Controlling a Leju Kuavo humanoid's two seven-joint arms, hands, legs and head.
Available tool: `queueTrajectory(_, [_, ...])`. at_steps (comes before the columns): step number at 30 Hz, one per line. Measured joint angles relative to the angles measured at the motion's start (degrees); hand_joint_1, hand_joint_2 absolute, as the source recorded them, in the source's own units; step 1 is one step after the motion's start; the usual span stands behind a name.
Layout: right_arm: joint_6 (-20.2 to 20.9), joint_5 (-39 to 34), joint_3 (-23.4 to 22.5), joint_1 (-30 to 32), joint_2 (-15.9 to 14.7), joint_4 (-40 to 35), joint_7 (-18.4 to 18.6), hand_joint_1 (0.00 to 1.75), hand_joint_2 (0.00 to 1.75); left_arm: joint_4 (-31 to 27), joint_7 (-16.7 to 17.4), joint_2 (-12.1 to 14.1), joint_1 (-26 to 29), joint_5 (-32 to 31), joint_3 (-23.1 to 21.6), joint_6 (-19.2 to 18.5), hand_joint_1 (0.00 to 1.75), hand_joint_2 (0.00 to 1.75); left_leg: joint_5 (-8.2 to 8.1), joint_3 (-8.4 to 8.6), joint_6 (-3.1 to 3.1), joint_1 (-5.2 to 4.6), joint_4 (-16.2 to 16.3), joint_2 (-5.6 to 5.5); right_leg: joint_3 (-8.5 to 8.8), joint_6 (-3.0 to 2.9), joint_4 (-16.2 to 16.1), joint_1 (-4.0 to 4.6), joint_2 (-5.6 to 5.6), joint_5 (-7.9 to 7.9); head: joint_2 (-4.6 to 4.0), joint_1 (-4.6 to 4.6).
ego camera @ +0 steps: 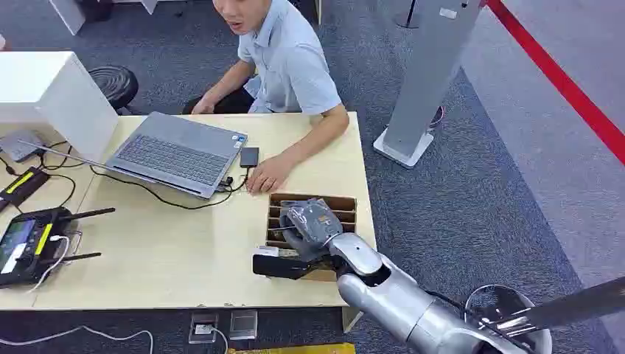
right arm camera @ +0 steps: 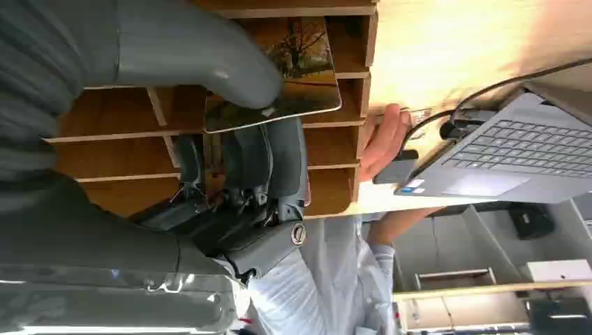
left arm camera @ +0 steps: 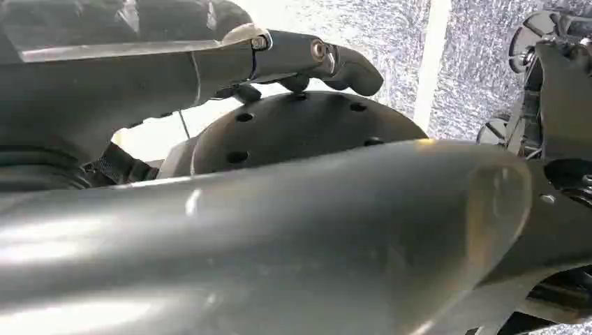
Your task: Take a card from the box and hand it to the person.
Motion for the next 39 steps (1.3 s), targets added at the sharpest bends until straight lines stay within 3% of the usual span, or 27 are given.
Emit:
queueTrajectory(6, [-0.5,-0.5,0.6,-0.8,0.1,1.5,-0.8,1.40,1.75,0.0,-0.2,0.0,0.0,0.2,-0.4,0.7,0.00,0.00,0.00,0.09,0.00,0.00,0.0,0.00,0.10,0.00,0.0,0.00,0.00,0.00,0.00,-0.02])
queueTrajectory(8, [-0.7,-0.7,0.9,-1.0,0.1,2.0,-0.8,1.75,1.75,0.0,-0.4,0.0,0.0,0.2,-0.4,1.0,0.00,0.00,0.00,0.14,0.00,0.00,0.0,0.00,0.13,0.00,0.0,0.00,0.00,0.00,0.00,-0.04])
queueTrajectory(15, [-2.8,-2.4,1.4,-1.1,0.1,3.0,-2.3,1.75,1.75,0.0,-1.1,-0.2,0.0,0.5,-0.6,1.5,0.00,0.00,0.00,0.16,0.00,0.00,0.0,0.00,0.15,0.00,0.0,0.00,0.00,0.00,0.00,0.00])
queueTrajectory(22, [-7.8,-7.0,-1.0,-1.0,-1.5,-1.0,-9.0,1.75,1.75,0.0,-2.4,-0.2,0.3,0.5,-0.9,0.8,0.00,0.00,0.00,0.10,0.00,0.00,0.0,0.03,0.07,0.02,0.0,0.00,0.04,0.04,0.00,0.00])
queueTrajectory(30, [-13.0,-2.6,-6.6,-2.2,-3.0,-8.0,-11.4,1.75,1.75,0.0,-2.8,-0.2,0.4,0.5,-1.0,0.0,0.00,0.00,0.00,0.05,0.00,0.01,0.0,0.03,0.04,0.02,0.0,0.00,0.04,0.03,0.00,0.00])
queueTrajectory(39, [-14.4,0.6,-10.2,-4.9,-1.3,-9.2,-12.8,1.75,1.75,0.0,-2.6,-0.1,0.4,-0.2,-1.5,-1.8,0.00,0.00,0.00,0.02,0.00,0.01,0.0,0.03,0.04,0.02,0.0,0.00,0.04,0.03,0.00,0.00])
